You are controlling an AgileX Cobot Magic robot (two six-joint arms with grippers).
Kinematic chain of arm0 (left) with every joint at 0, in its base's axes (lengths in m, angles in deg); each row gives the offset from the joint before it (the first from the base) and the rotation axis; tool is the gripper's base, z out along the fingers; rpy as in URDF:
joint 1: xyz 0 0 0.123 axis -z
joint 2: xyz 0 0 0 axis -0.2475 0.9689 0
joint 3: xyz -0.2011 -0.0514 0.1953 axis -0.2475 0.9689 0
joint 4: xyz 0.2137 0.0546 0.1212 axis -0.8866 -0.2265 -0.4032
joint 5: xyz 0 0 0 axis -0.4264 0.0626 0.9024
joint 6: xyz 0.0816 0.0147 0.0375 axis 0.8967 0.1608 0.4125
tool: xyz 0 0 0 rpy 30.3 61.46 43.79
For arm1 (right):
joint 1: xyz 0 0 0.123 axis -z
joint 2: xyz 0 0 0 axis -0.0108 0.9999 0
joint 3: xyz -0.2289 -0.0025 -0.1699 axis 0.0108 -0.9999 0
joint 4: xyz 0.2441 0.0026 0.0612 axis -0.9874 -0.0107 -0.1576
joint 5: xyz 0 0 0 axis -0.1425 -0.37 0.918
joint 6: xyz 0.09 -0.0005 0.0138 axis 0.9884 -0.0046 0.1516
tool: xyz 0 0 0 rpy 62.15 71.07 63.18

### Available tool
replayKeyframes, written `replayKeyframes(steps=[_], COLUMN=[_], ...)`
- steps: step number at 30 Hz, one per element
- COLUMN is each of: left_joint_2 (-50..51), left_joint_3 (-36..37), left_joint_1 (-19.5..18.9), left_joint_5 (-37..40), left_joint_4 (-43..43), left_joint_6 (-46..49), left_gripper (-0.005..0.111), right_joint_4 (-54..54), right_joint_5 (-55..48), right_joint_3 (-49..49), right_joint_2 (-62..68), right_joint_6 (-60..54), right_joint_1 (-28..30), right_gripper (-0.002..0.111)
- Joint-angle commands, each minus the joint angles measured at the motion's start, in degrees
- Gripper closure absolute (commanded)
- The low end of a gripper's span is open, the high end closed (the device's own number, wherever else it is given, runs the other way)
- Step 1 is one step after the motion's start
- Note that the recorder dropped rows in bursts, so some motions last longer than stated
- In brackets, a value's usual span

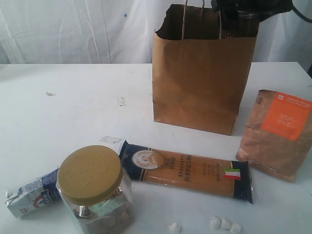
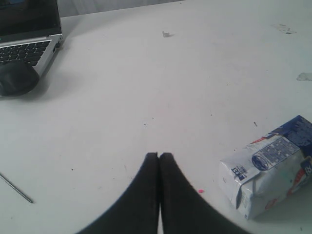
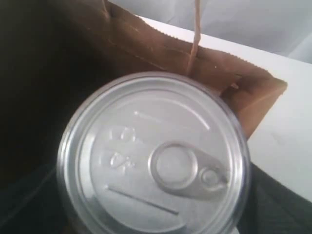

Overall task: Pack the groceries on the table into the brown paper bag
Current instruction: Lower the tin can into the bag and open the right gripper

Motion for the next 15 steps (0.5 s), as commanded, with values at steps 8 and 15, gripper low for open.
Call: replayKeyframes(steps=[8, 15], left_joint_2=[-0.28, -0.28], left_joint_3=[0.21, 0.21], left_joint_1=[0.32, 0.32], left_joint_5=[-0.07, -0.07], left_joint_4=[0.50, 0.50], left_joint_6=[-0.24, -0.24], left_gripper=[0.107, 0.107], right_joint_4=[0.38, 0.38], right_joint_5=[1.92, 1.69], right_joint_3=[0.01, 0.01], right_joint_2=[-0.65, 1.36], right_joint_6=[-1.92, -1.68], right_joint_1=[0.19, 0.19], right_gripper=[0.046, 0.032])
